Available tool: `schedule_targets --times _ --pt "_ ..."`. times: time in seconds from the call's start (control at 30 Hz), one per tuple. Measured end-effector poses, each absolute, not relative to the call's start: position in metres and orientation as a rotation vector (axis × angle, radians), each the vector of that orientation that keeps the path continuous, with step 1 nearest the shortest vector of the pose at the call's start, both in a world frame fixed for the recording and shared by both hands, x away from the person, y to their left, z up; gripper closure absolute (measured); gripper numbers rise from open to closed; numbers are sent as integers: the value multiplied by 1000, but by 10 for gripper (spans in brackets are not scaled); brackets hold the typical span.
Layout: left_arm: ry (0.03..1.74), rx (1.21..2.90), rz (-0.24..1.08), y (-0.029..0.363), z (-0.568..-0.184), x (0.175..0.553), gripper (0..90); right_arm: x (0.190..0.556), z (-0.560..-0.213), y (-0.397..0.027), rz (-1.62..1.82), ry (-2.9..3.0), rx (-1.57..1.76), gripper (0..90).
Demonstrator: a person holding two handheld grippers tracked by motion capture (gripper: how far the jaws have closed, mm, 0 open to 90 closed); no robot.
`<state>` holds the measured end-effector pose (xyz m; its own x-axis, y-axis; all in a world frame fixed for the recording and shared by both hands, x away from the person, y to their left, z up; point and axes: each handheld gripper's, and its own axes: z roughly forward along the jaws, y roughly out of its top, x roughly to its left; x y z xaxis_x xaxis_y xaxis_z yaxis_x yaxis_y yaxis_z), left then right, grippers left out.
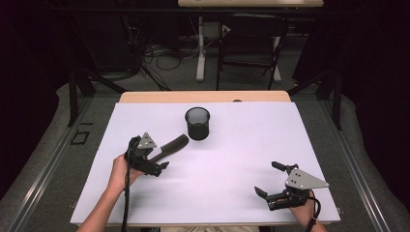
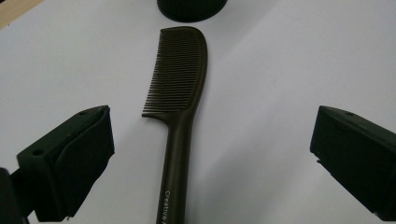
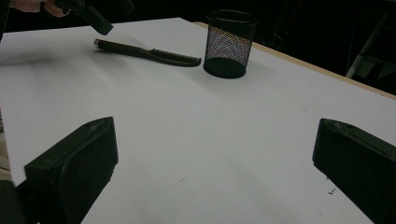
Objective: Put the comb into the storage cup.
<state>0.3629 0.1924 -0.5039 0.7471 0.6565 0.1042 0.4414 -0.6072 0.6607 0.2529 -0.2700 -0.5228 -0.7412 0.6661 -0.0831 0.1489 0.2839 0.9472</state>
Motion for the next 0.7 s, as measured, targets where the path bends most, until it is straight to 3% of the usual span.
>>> schedule_targets --times 0.7 --pt "829 2433 442 191 -503 379 0 252 -523 -269 1462 2098 717 0"
